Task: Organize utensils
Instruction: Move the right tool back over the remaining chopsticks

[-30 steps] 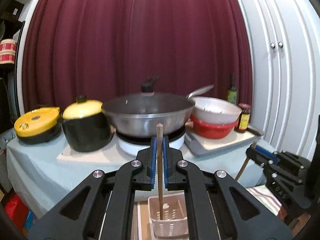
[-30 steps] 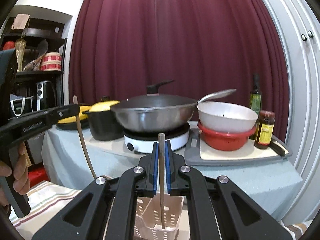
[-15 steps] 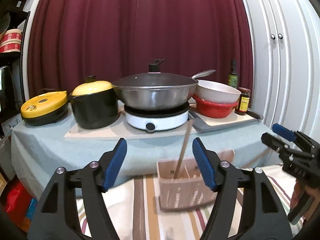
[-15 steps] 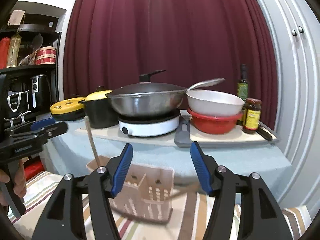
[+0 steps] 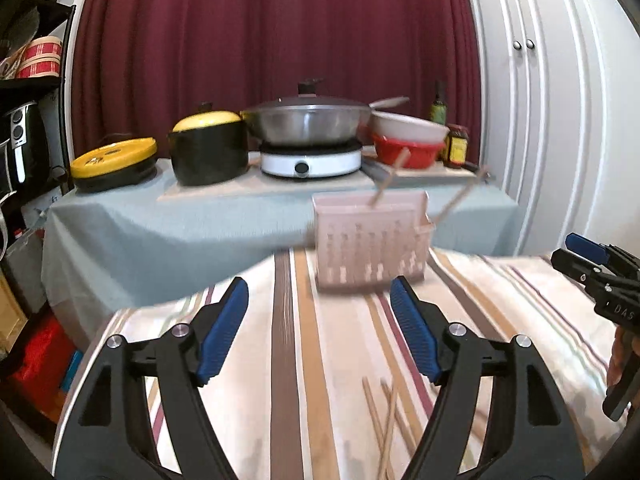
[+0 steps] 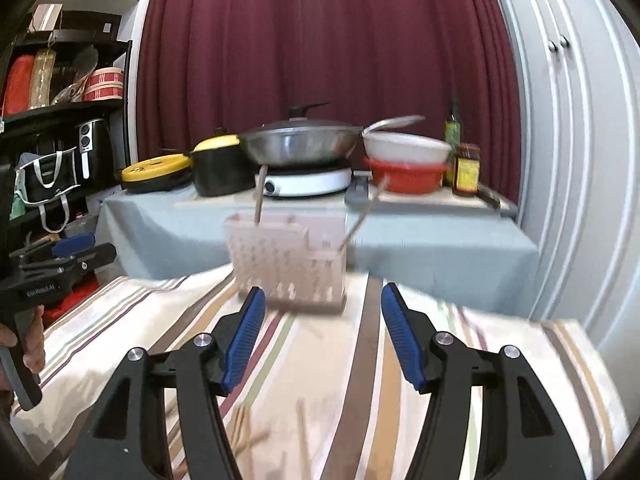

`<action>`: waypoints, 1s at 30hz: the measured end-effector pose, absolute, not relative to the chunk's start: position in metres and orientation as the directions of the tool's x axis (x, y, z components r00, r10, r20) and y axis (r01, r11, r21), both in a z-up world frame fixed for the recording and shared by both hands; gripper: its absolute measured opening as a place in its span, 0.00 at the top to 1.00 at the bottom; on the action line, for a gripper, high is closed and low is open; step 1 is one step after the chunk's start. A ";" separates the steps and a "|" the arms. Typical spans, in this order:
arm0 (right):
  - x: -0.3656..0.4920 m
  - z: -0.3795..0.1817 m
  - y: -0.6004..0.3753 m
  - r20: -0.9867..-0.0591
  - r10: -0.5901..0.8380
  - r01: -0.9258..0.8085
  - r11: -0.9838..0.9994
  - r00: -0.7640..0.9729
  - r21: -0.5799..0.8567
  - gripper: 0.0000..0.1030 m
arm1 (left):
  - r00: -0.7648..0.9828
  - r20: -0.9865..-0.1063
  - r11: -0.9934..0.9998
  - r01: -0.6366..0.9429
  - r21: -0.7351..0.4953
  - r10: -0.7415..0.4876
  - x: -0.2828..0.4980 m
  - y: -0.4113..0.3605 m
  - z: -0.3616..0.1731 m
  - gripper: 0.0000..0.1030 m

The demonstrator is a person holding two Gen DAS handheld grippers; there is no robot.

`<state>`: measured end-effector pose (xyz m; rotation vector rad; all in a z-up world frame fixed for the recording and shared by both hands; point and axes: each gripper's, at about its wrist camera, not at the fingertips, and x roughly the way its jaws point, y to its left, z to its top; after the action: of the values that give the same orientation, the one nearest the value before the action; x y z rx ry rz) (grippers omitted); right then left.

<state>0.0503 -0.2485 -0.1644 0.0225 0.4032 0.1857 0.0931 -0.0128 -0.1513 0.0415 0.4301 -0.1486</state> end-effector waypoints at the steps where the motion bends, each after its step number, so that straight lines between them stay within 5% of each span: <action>1: 0.043 -0.168 -0.249 -0.393 0.184 -0.174 0.983 0.901 0.063 0.42 | 0.893 -0.425 0.987 0.159 -0.003 -0.145 0.083 -0.012 -0.157 0.30; 13: -0.039 -0.233 -0.247 -0.476 0.230 -0.203 0.973 0.849 0.108 0.49 | 0.847 -0.505 0.982 0.188 -0.007 -0.165 0.006 -0.014 -0.212 0.33; 30: -0.078 -0.266 -0.242 -0.531 0.254 -0.213 0.967 0.808 0.138 0.56 | 0.780 -0.571 0.948 0.317 0.009 -0.256 -0.054 -0.035 -0.271 0.59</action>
<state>-0.0777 -0.2421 -0.2656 0.0725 0.5781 0.2498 -0.0537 -0.0348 -0.2715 0.1064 0.6006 -0.3103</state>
